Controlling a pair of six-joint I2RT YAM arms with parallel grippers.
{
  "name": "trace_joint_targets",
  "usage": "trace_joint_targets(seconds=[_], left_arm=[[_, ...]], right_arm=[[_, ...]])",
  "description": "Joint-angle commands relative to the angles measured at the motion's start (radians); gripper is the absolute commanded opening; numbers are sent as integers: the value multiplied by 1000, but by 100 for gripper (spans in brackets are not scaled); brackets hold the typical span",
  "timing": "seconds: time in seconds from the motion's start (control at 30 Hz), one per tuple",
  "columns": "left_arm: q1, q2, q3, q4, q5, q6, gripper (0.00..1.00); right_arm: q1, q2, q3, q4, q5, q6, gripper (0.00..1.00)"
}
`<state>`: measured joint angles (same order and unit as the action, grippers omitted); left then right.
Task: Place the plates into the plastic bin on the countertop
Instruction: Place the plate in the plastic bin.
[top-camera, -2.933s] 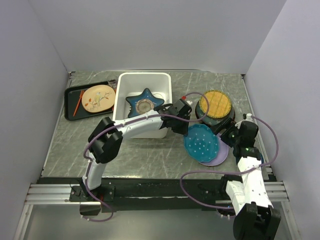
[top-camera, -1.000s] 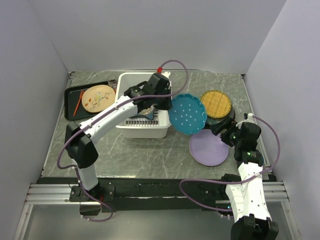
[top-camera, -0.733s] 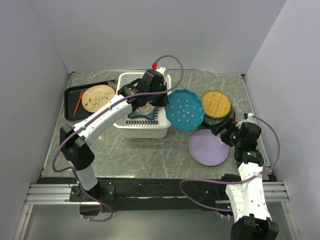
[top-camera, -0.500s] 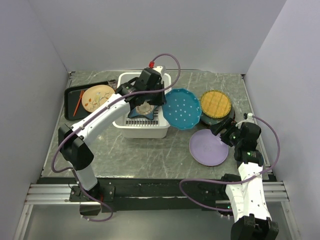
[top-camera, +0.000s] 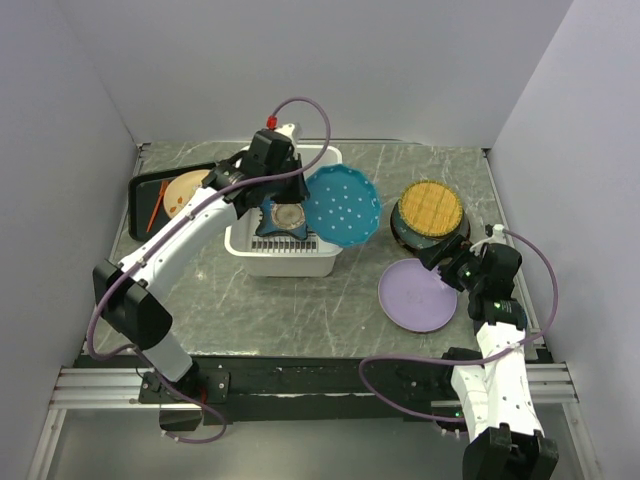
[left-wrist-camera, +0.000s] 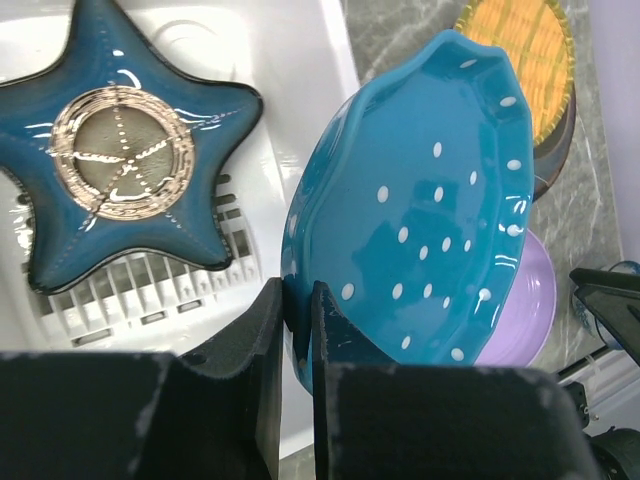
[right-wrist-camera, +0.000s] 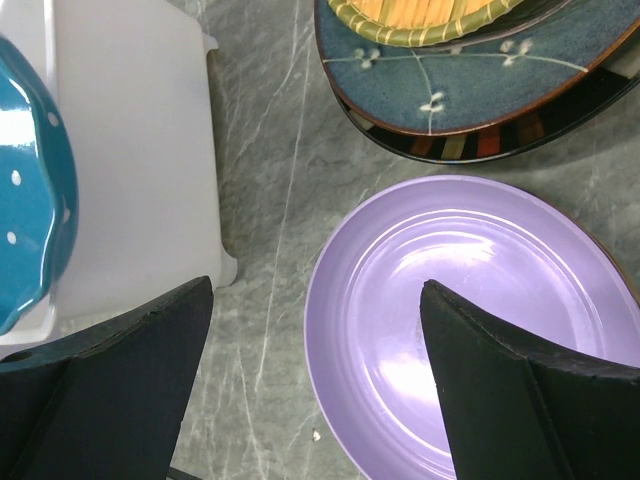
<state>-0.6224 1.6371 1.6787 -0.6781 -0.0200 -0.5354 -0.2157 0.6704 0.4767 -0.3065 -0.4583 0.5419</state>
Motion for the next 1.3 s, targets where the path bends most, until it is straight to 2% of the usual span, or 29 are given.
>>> trace_joint_targets(seconds=[0.0, 0.73, 1.27], left_arm=[[36, -100, 9, 163, 68, -35, 1], [234, -197, -122, 233, 115, -64, 1], [276, -195, -140, 226, 40, -52, 1]], right_arm=[[4, 3, 2, 44, -19, 1, 91], [4, 23, 2, 53, -26, -5, 91], [4, 28, -15, 64, -33, -10, 91]])
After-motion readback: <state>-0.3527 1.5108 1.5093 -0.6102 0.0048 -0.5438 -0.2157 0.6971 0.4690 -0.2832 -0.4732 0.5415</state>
